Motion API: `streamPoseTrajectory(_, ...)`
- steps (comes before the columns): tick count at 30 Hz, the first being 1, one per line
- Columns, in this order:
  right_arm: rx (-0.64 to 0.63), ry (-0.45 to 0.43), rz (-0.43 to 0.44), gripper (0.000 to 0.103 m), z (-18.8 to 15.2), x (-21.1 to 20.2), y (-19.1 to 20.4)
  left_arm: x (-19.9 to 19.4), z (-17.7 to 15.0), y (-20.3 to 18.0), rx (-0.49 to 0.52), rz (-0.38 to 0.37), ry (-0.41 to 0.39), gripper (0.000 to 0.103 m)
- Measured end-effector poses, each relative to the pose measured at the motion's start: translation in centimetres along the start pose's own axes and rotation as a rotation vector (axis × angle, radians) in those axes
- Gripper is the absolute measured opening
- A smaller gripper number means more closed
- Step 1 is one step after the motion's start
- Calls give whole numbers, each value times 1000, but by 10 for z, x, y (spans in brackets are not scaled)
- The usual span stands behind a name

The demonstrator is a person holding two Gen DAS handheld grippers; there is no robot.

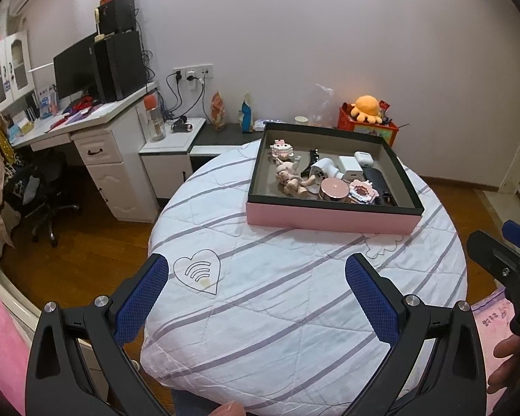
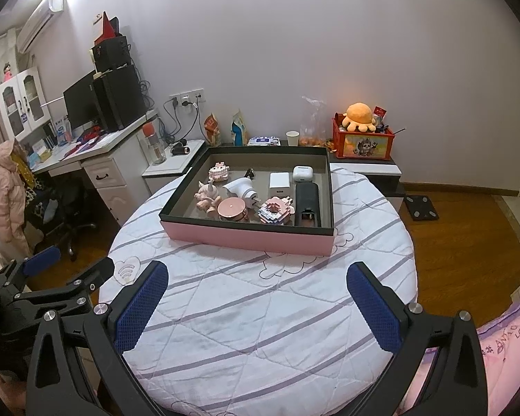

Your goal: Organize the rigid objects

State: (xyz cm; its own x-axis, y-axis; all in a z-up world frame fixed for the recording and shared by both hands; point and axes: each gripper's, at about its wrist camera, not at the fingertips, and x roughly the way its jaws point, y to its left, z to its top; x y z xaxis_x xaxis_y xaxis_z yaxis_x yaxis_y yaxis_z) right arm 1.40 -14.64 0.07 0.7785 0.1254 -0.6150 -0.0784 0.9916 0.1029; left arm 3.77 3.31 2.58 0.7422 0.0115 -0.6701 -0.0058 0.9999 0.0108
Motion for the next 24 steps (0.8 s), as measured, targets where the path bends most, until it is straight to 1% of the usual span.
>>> streamPoseTrajectory(8,-1,-6,2,103,3,0,1,-9,9,-4,13,-32,-26,103)
streamPoseTrajectory(14,4,-12,-3,103,8,1,-1,-12,13,-6,24,-16,-39,103)
streamPoseTrajectory(24,16,-28,-11,103,11,-1,-5,-15,19,-12,35,-9,-51,103)
